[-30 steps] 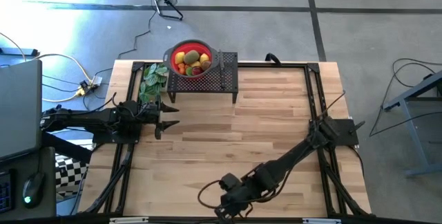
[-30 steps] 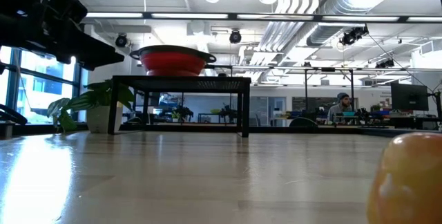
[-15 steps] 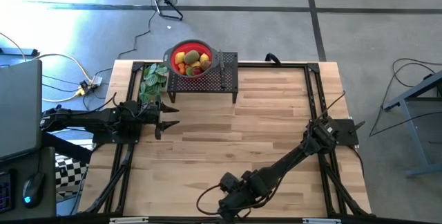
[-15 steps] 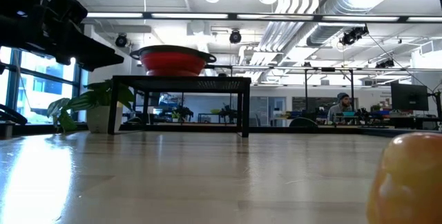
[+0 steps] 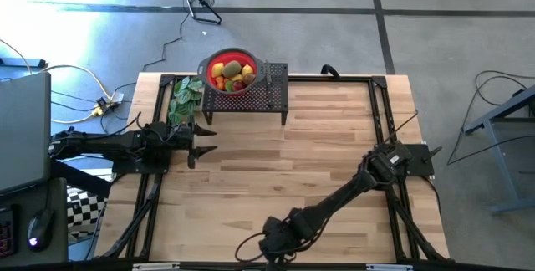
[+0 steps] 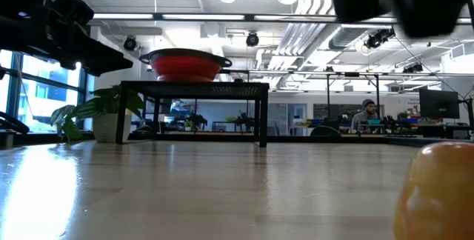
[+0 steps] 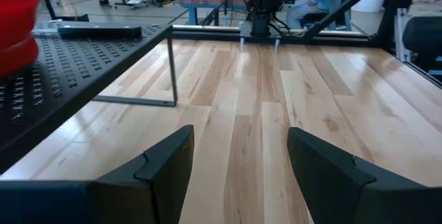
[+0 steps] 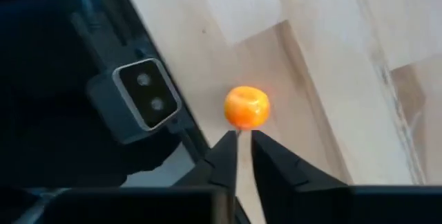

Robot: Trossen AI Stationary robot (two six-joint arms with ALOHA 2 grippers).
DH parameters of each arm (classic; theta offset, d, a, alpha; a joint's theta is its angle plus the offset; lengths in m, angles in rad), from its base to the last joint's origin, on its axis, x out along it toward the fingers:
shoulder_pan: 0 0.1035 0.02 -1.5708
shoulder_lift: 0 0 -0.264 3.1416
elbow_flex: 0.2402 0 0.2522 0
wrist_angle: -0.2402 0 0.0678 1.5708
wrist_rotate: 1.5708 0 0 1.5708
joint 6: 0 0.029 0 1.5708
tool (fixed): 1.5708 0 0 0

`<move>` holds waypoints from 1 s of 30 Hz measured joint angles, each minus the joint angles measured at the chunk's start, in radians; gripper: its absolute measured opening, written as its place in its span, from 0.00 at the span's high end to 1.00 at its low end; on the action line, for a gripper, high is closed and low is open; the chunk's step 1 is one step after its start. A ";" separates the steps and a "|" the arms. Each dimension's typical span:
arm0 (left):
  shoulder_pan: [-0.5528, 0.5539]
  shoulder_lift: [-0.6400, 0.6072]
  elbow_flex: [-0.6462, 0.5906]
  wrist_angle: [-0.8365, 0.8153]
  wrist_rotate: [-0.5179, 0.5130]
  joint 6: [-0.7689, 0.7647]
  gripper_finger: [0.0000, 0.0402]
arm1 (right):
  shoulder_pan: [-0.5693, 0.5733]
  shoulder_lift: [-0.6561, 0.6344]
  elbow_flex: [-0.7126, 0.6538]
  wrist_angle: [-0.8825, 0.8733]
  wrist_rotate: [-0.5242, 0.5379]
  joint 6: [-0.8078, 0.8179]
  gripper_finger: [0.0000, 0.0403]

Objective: Pick & Place Fruit
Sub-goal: Put the orange pear into the red strainer bowl on the shelf

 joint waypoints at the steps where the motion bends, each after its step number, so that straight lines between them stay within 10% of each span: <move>1: 0.000 0.000 0.000 0.000 -0.009 0.000 0.43 | -0.004 0.005 0.000 -0.001 -0.007 0.001 0.89; 15: 0.000 0.000 -0.001 -0.030 -0.044 0.000 0.43 | 0.014 0.006 0.000 0.002 0.101 0.012 0.32; 30: 0.000 0.000 -0.001 -0.029 -0.052 0.000 0.43 | 0.035 0.053 0.000 -0.011 0.143 0.085 0.33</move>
